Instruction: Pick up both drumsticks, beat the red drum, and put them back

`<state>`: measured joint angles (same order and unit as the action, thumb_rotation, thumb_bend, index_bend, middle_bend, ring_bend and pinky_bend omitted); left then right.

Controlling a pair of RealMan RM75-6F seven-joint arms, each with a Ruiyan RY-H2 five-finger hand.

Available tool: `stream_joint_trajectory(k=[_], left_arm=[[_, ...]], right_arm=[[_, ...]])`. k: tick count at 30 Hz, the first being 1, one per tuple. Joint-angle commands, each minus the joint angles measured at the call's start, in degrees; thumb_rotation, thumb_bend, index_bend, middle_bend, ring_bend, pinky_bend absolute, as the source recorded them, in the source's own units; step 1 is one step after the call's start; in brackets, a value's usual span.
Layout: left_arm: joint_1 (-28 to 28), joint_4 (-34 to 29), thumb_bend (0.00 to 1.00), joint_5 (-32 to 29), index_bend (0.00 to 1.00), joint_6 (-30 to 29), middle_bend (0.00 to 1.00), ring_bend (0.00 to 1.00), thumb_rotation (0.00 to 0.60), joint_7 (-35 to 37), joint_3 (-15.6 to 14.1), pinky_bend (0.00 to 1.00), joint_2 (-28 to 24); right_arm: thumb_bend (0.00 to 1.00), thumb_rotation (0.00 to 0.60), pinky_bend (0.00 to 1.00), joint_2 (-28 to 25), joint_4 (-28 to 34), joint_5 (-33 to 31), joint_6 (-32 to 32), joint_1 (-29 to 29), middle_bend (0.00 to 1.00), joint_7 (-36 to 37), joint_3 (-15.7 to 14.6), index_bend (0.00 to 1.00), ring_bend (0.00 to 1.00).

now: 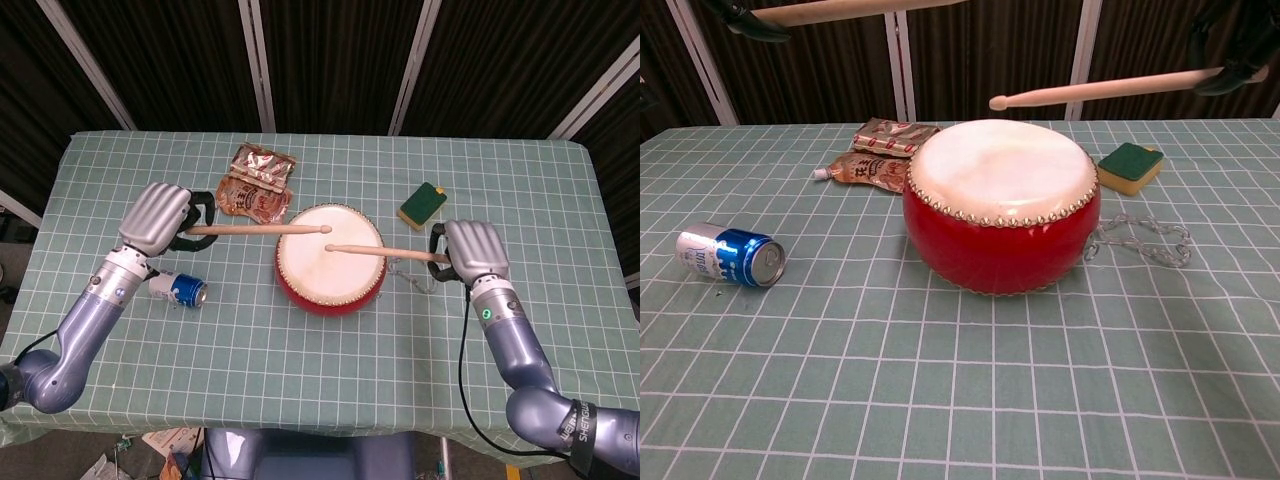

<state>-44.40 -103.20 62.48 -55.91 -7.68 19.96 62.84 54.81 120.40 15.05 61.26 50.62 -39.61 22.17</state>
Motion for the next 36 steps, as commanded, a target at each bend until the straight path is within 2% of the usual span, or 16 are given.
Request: stream_joint_trajectory(k=[1, 7, 9, 12, 15, 19, 23, 25, 28, 32, 36], left_arm=[[-0.21, 0.68, 0.48, 0.38, 0.78, 0.14, 1.00, 1.00, 0.600, 0.86, -0.01, 1.00, 0.11], [-0.33, 0.97, 0.48, 0.38, 0.78, -0.15, 1.00, 1.00, 0.600, 2.90, 0.80, 1.00, -0.42], [-0.22, 1.04, 0.48, 0.50, 0.78, -0.28, 1.00, 1.00, 0.600, 3.57, 0.97, 1.00, -0.79], [0.05, 1.25, 0.48, 0.77, 0.78, -0.37, 1.00, 1.00, 0.600, 4.68, 1.00, 1.00, -1.34], [0.41, 1.53, 0.48, 1.33, 0.78, -0.34, 1.00, 1.00, 0.600, 5.67, 0.69, 1.00, -1.76], [0.98, 2.37, 0.48, 1.78, 0.78, -0.17, 1.00, 1.00, 0.600, 6.83, 0.01, 1.00, -2.17], [1.20, 3.42, 0.48, 2.29, 0.78, 0.46, 1.00, 1.00, 0.600, 7.18, -0.90, 1.00, -2.36], [1.25, 3.60, 0.48, 2.57, 0.78, 0.73, 1.00, 1.00, 0.600, 7.29, -1.28, 1.00, -2.44], [1.22, 3.80, 0.48, 3.03, 0.78, 0.95, 1.00, 1.00, 0.600, 7.48, -1.69, 1.00, -2.31], [0.82, 3.85, 0.48, 3.17, 0.78, 0.71, 1.00, 1.00, 0.600, 7.75, -1.52, 1.00, -1.58], [0.05, 3.90, 0.48, 2.72, 0.78, 0.56, 1.00, 1.00, 0.600, 7.00, -1.13, 1.00, -0.84]], right_arm=[[0.65, 0.600, 1.00, -1.05, -0.08, 0.43, 0.25, 0.48, 1.00, 2.39, 1.61, 0.96, 1.00], [0.65, 0.600, 1.00, -3.24, -0.25, -0.60, -0.85, 1.08, 1.00, 7.44, 4.91, 0.96, 1.00], [0.65, 0.600, 1.00, -3.50, -0.82, -1.28, -1.80, 1.49, 1.00, 8.28, 5.02, 0.96, 1.00], [0.65, 0.600, 1.00, -2.37, -2.54, -2.25, -3.15, 2.56, 1.00, 8.12, 3.49, 0.96, 1.00], [0.65, 0.600, 1.00, 1.81, -6.10, -2.63, -2.73, 4.54, 1.00, 5.38, -0.29, 0.96, 1.00], [0.65, 0.600, 1.00, 11.24, -12.68, -3.55, -0.02, 7.62, 1.00, -0.25, -6.71, 0.96, 1.00], [0.65, 0.600, 1.00, 20.10, -20.05, -3.36, 7.39, 11.08, 1.00, -11.62, -14.01, 0.96, 1.00], [0.65, 0.600, 1.00, 22.86, -22.21, -3.25, 11.11, 11.74, 1.00, -14.68, -15.15, 0.96, 1.00], [0.65, 0.600, 1.00, 23.51, -22.38, -3.75, 14.08, 11.28, 1.00, -13.43, -12.73, 0.96, 1.00], [0.65, 0.600, 1.00, 19.99, -19.85, -2.06, 16.88, 9.55, 1.00, -9.12, -8.55, 0.96, 1.00], [0.65, 0.600, 1.00, 16.24, -16.78, 0.33, 18.59, 7.05, 1.00, -4.48, -5.60, 0.96, 1.00]])
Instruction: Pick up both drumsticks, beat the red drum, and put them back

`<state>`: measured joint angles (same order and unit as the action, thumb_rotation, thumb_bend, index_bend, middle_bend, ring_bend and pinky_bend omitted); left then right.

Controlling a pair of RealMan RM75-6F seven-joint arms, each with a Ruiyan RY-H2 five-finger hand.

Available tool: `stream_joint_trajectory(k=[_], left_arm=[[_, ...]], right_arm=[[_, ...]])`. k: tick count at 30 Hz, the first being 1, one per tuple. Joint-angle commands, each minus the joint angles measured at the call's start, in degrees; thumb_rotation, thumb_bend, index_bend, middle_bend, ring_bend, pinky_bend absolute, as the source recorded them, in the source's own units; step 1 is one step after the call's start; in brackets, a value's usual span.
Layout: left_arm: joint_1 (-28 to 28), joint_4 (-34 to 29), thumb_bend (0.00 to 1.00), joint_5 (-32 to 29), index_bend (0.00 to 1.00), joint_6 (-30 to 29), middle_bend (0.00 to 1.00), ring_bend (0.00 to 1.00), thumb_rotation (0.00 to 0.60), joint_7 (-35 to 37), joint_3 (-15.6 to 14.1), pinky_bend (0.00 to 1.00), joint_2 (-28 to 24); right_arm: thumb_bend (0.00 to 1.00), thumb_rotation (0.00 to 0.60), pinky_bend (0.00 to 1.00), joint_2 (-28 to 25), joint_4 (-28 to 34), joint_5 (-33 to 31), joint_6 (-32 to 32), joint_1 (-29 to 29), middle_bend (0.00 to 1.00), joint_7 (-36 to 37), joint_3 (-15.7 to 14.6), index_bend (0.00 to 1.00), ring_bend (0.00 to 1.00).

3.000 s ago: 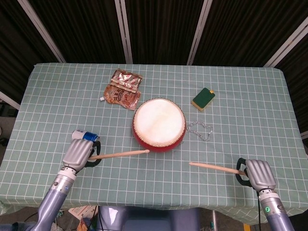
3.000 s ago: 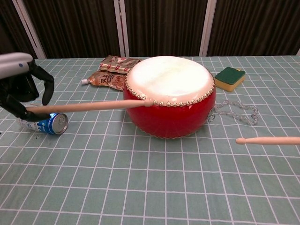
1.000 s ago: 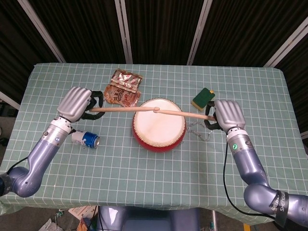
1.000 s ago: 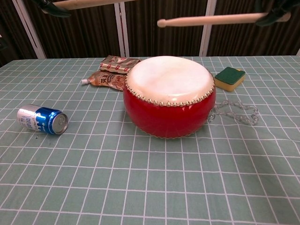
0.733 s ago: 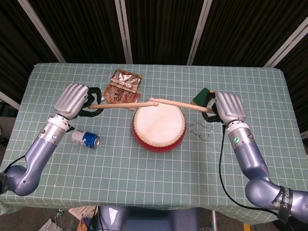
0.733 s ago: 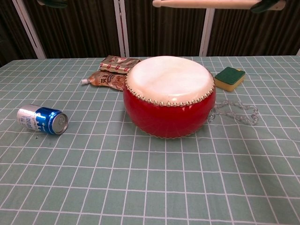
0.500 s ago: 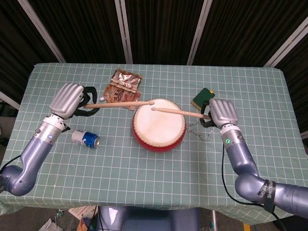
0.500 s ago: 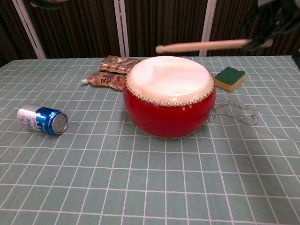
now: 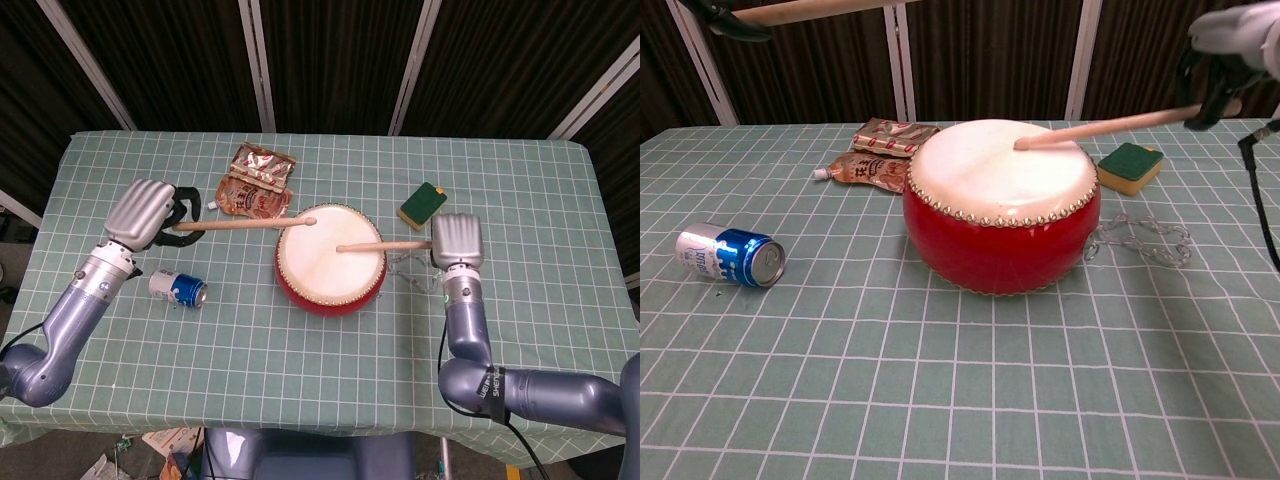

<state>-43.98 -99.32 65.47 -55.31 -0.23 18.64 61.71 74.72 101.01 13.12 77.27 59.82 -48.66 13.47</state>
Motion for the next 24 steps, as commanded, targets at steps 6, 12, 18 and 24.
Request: stream_joint_trajectory(k=[6, 12, 18, 24], left_arm=[[-2.58, -0.02, 0.48, -2.25, 0.78, 0.82, 1.00, 1.00, 0.600, -3.20, 0.80, 1.00, 1.78], [-6.55, 0.66, 0.48, -5.62, 0.78, 3.67, 1.00, 1.00, 0.600, -7.50, 1.18, 1.00, 4.12], [-10.75, 1.56, 0.48, -11.08, 0.78, 4.34, 1.00, 1.00, 0.600, -13.98, 1.27, 1.00, 7.43], [-13.72, 2.27, 0.48, -15.70, 0.78, 1.79, 1.00, 1.00, 0.600, -18.68, 1.64, 1.00, 11.73]], right_arm=[[0.65, 0.600, 1.00, -9.00, 7.29, 5.93, 3.23, -6.43, 1.00, 10.54, 5.58, 0.96, 1.00], [0.65, 0.600, 1.00, -12.29, 8.78, 7.84, 0.97, -10.08, 1.00, 14.64, 5.86, 0.96, 1.00], [0.65, 0.600, 1.00, -14.14, 7.81, 9.29, -2.37, -12.51, 1.00, 17.86, 5.93, 0.96, 1.00], [0.65, 0.600, 1.00, -15.80, 6.33, 10.44, -5.08, -14.42, 1.00, 20.92, 6.46, 0.96, 1.00]])
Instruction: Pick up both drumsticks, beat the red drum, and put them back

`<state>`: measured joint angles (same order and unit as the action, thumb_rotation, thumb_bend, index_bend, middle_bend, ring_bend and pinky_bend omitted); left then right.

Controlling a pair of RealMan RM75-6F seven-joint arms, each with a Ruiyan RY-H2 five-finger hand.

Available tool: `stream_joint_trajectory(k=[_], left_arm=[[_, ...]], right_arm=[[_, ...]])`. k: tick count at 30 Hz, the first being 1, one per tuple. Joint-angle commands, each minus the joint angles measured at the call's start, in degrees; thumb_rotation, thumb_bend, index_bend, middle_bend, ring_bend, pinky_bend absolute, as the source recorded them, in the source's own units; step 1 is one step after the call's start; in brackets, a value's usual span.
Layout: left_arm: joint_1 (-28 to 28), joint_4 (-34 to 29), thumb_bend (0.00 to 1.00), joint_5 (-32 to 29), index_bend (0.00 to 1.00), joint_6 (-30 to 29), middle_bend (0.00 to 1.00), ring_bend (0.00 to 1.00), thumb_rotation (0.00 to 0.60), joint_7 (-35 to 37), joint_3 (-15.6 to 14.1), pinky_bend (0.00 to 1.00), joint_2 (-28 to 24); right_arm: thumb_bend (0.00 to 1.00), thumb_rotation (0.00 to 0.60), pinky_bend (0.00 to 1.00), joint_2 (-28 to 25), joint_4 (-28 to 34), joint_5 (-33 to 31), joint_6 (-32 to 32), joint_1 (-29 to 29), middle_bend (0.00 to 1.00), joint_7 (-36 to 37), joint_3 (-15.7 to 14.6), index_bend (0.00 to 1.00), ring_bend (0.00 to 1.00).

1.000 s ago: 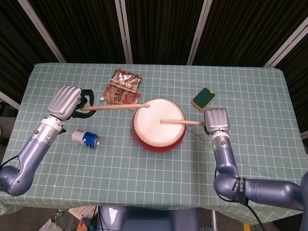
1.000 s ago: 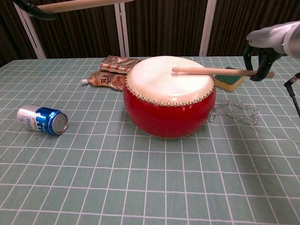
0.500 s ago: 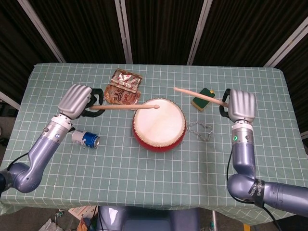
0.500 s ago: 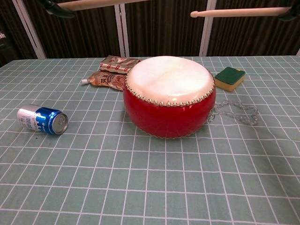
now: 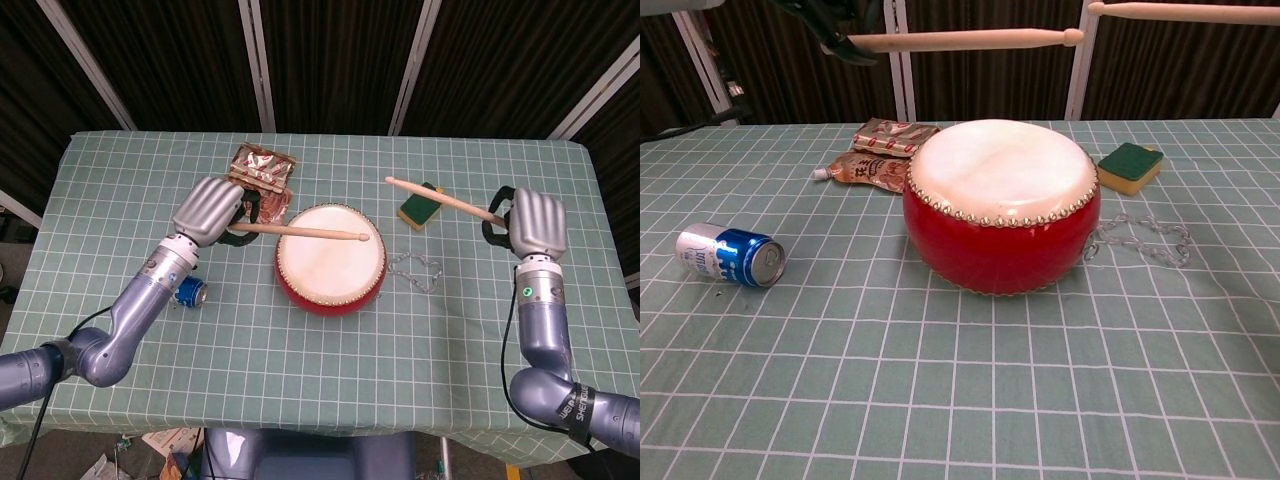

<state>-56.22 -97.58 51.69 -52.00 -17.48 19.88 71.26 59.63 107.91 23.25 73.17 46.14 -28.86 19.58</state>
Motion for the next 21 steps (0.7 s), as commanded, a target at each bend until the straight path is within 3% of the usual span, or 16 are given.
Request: stream_joint_trajectory(k=[1, 5, 12, 15, 18, 20, 21], left_arm=[[-1.65, 0.62, 0.48, -2.54, 0.78, -2.69, 1.00, 1.00, 0.600, -0.77, 1.22, 1.00, 3.29], [-2.35, 2.33, 0.48, -3.92, 0.78, -4.89, 1.00, 1.00, 0.600, -0.04, 2.21, 1.00, 6.47], [-5.30, 7.70, 0.48, -10.63, 0.78, -1.53, 1.00, 1.00, 0.600, -5.62, -0.60, 1.00, 9.96], [-7.68, 11.26, 0.48, -16.06, 0.78, 1.47, 1.00, 1.00, 0.600, -10.73, -3.07, 1.00, 11.52], [-13.54, 13.17, 0.48, -29.54, 0.78, 7.12, 1.00, 1.00, 0.600, -24.98, -9.98, 1.00, 10.14], [-21.09, 11.68, 0.48, -44.43, 0.78, 8.82, 1.00, 1.00, 0.600, -38.19, -16.61, 1.00, 7.56], [-23.36, 11.03, 0.48, -48.82, 0.78, 8.17, 1.00, 1.00, 0.600, -40.91, -17.55, 1.00, 7.16]], right_arm=[[0.65, 0.600, 1.00, -1.01, -0.76, 0.51, -1.48, -1.07, 1.00, 1.69, 0.46, 0.96, 1.00], [0.65, 0.600, 1.00, -1.74, -1.76, 0.84, -3.20, -2.03, 1.00, 3.08, 0.50, 0.96, 1.00], [0.65, 0.600, 1.00, -1.82, -3.79, 0.65, -5.07, -2.85, 1.00, 4.21, 0.41, 0.96, 1.00], [0.65, 0.600, 1.00, -1.55, -4.81, 0.18, -5.82, -2.85, 1.00, 4.20, 0.38, 0.96, 1.00], [0.65, 0.600, 1.00, -1.32, -4.90, 0.17, -5.91, -3.16, 1.00, 4.29, 0.16, 0.96, 1.00], [0.65, 0.600, 1.00, -1.36, -4.92, 0.21, -5.91, -3.41, 1.00, 4.36, 0.08, 0.96, 1.00], [0.65, 0.600, 1.00, -1.40, -4.92, 0.27, -5.96, -3.48, 1.00, 4.42, 0.09, 0.96, 1.00]])
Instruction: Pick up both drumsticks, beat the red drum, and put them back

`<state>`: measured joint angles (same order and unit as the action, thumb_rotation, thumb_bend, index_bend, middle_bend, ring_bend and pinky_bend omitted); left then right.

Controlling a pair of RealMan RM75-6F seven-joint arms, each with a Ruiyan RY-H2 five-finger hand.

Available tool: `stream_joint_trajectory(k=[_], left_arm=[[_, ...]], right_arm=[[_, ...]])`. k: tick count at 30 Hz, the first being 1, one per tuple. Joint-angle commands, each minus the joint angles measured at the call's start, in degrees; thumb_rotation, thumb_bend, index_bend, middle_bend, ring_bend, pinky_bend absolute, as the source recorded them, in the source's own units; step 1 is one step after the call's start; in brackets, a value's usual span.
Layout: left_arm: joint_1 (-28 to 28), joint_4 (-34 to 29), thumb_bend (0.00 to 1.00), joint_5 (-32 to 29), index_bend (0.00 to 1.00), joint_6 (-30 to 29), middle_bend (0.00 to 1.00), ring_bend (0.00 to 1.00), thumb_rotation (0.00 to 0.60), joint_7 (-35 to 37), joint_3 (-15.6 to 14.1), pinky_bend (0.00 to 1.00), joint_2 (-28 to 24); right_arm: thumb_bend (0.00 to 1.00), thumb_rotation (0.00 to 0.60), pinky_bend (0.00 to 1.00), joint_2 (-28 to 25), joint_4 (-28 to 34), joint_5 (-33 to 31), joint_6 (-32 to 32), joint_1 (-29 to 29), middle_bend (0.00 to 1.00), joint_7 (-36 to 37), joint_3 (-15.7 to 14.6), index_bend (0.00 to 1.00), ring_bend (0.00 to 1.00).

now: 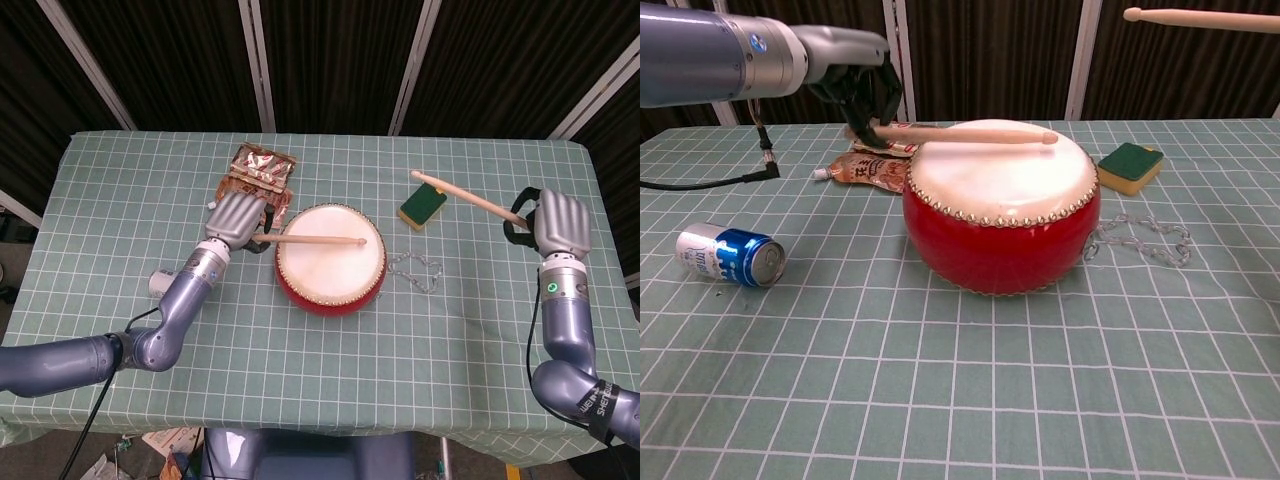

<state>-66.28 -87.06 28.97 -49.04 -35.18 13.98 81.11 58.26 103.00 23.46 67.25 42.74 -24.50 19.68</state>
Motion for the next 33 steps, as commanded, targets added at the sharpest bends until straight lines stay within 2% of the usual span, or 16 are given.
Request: stream_joint_trajectory(k=[1, 2, 4, 6, 10, 13, 20, 24, 33], left_arm=[[-14.91, 0.04, 0.48, -29.13, 0.78, 4.16, 1.00, 1.00, 0.600, -24.42, -11.48, 1.00, -2.85], [-15.81, -0.34, 0.48, -30.82, 0.78, 3.08, 1.00, 1.00, 0.600, -24.34, -10.62, 1.00, -3.00], [-15.83, -1.31, 0.48, -30.36, 0.78, 1.20, 1.00, 1.00, 0.600, -21.11, -7.52, 1.00, -3.72], [-14.28, -2.25, 0.48, -25.26, 0.78, -0.78, 1.00, 1.00, 0.600, -16.36, -4.71, 1.00, -4.68], [-10.25, -4.13, 0.48, -13.23, 0.78, -4.73, 1.00, 1.00, 0.600, -7.61, -1.38, 1.00, -5.73], [-7.56, -5.73, 0.48, -7.59, 0.78, -6.70, 1.00, 1.00, 0.600, -1.79, 0.78, 1.00, -6.60], [-2.58, -10.38, 0.48, 0.67, 0.78, -9.65, 1.00, 1.00, 0.600, 8.12, 4.94, 1.00, -10.42], [-0.61, -11.90, 0.48, 2.94, 0.78, -10.37, 1.00, 1.00, 0.600, 11.10, 6.40, 1.00, -12.98], [0.44, -12.51, 0.48, 2.99, 0.78, -7.84, 1.00, 1.00, 0.600, 12.56, 8.02, 1.00, -17.49]], right_arm=[[0.65, 0.600, 1.00, -0.07, -0.01, 0.10, -0.11, -0.16, 1.00, 0.20, 0.02, 0.96, 1.00], [0.65, 0.600, 1.00, -0.12, -0.02, 0.15, -0.18, -0.26, 1.00, 0.32, 0.03, 0.96, 1.00], [0.65, 0.600, 1.00, -0.24, -0.13, 0.25, -0.31, -0.52, 1.00, 0.48, -0.04, 0.96, 1.00], [0.65, 0.600, 1.00, -0.26, -0.18, 0.32, -0.34, -0.77, 1.00, 0.67, -0.06, 0.96, 1.00], [0.65, 0.600, 1.00, -0.29, 0.35, 1.04, 0.11, -1.07, 1.00, 0.75, -0.06, 0.96, 1.00], [0.65, 0.600, 1.00, -0.48, 1.12, 1.55, 0.82, -1.09, 1.00, 0.49, 0.15, 0.96, 1.00], [0.65, 0.600, 1.00, -0.81, 3.39, 4.47, 3.52, -1.18, 1.00, -0.28, 0.53, 0.96, 1.00], [0.65, 0.600, 1.00, -0.81, 4.35, 7.15, 3.77, -1.16, 1.00, -0.24, 0.47, 0.96, 1.00], [0.65, 0.600, 1.00, -0.85, 7.79, 14.38, 1.15, -0.70, 1.00, 3.14, 1.40, 0.96, 1.00]])
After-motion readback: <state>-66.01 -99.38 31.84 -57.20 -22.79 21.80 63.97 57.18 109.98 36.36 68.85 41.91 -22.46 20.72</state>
